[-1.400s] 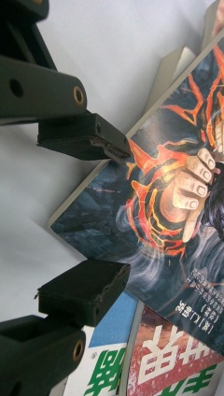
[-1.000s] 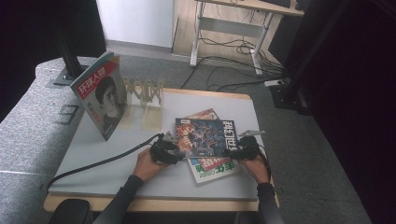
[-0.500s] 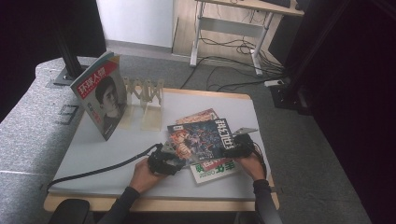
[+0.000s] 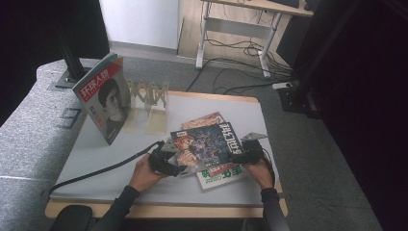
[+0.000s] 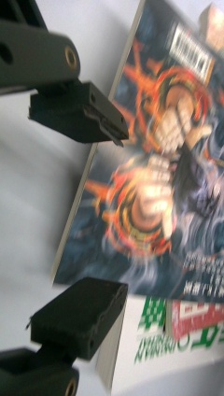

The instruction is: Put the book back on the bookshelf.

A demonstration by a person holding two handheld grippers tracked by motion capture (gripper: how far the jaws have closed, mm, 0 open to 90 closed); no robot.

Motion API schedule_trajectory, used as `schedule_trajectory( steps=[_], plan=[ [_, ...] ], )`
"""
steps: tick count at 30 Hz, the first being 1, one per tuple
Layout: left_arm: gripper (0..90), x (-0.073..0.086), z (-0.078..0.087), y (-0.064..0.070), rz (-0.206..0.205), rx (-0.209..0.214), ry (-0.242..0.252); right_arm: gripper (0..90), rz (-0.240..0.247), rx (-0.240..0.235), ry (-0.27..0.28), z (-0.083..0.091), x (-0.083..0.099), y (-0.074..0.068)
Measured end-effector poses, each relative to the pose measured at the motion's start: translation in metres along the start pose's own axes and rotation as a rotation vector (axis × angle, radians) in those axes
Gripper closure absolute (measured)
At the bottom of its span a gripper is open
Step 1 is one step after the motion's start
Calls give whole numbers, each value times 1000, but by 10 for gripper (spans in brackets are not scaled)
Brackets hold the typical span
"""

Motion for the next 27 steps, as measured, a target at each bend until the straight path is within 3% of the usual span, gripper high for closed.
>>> schedule_trajectory(
  steps=[9,18,27],
  plan=[
    [115,-8,-3,-34,-5,-13,23,26,-29,35,1,19,13,6],
    [45,-16,-4,-64,-6,-43,37,24,-35,42,-14,20,25,4],
    [19,-22,-10,-80,14,-38,43,24,-35,43,-16,17,28,3]
  ],
)
Point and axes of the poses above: each handheld gripper's, and its own axes: z roughly backward along the jaws, x roughly out of its underside, y roughly to its right, the point moved 10 cm from there along -z, roughly forward along the jaws, and after that the axes turned 11 degrees about x, right-handed, at the moved point
